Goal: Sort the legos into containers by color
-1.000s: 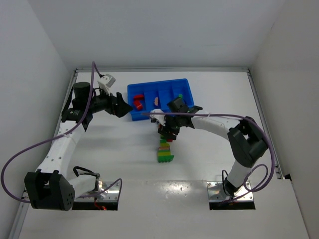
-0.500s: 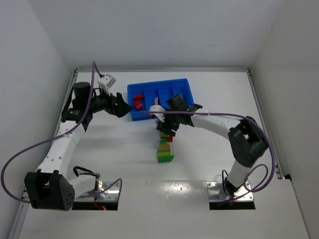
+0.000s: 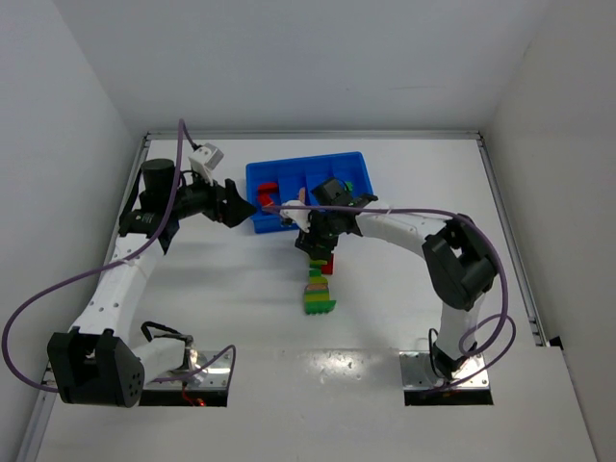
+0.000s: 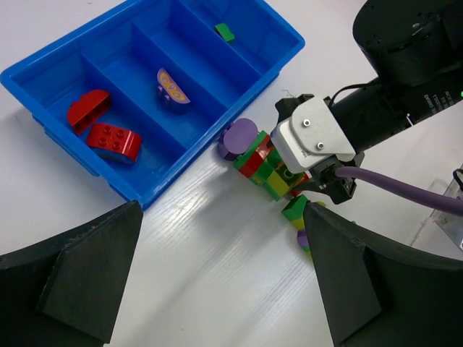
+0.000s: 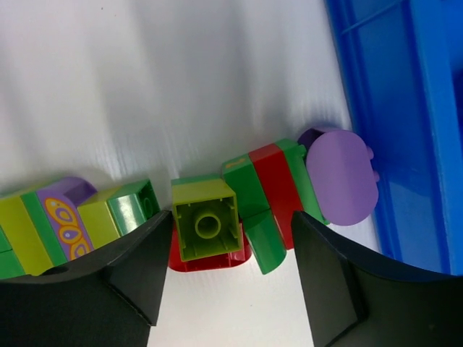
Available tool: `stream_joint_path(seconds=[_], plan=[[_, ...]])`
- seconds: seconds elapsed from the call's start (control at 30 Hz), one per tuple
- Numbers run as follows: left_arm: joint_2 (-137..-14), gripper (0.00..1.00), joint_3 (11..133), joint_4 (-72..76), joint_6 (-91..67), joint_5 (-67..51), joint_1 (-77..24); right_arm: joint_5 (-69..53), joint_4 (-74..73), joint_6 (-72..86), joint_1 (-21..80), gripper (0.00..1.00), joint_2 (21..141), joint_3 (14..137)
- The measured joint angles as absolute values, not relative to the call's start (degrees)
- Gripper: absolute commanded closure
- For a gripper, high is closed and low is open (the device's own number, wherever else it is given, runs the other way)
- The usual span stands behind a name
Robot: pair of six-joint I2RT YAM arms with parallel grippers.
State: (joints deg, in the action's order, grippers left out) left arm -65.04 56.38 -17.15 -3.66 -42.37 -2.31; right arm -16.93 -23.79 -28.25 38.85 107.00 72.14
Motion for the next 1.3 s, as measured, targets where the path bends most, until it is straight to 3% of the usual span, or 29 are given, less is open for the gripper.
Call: stream_joint_path(seconds=[0.1, 0.23, 0.43, 0.47, 0.67, 1.0, 1.3], plan=[[-65.0, 0.0, 56.4, -17.1, -3.7, -42.4, -2.3, -17.2, -24.6, -28.3, 38.9, 0.4, 107.0, 72.2], [-65.0, 0.0, 56.4, -17.1, -3.7, -42.3, -2.3, -18.3, -25.7, -28.1, 38.9, 0.56, 107.5, 72.6], [-65.0, 0.0, 56.4, -17.1, -3.7, -42.3, -2.3, -19.0, -28.0, -28.1, 38.9, 0.58, 108.7, 73.1], [-65.0, 0.0, 56.4, -17.1, -3.7, -42.3, -2.3, -19.2, -28.5, -28.1, 38.9, 0.68, 108.9, 73.4], [-65.0, 0.0, 56.1, -16.9, -3.7, -42.4, -2.3, -20.3, -29.5, -28.3, 38.9, 0.85, 109.2, 73.9], [-63.2, 0.01, 48.2, -11.0, -8.8, -43.9, -1.5, -28.5, -32.2, -21.3, 35.9, 0.91, 103.5, 76.9], [-54.4, 0.0, 33.6, 6.4, -23.1, -54.9, 0.8, -45.2, -30.7, -8.3, 28.4, 0.93, 99.4, 83.7]])
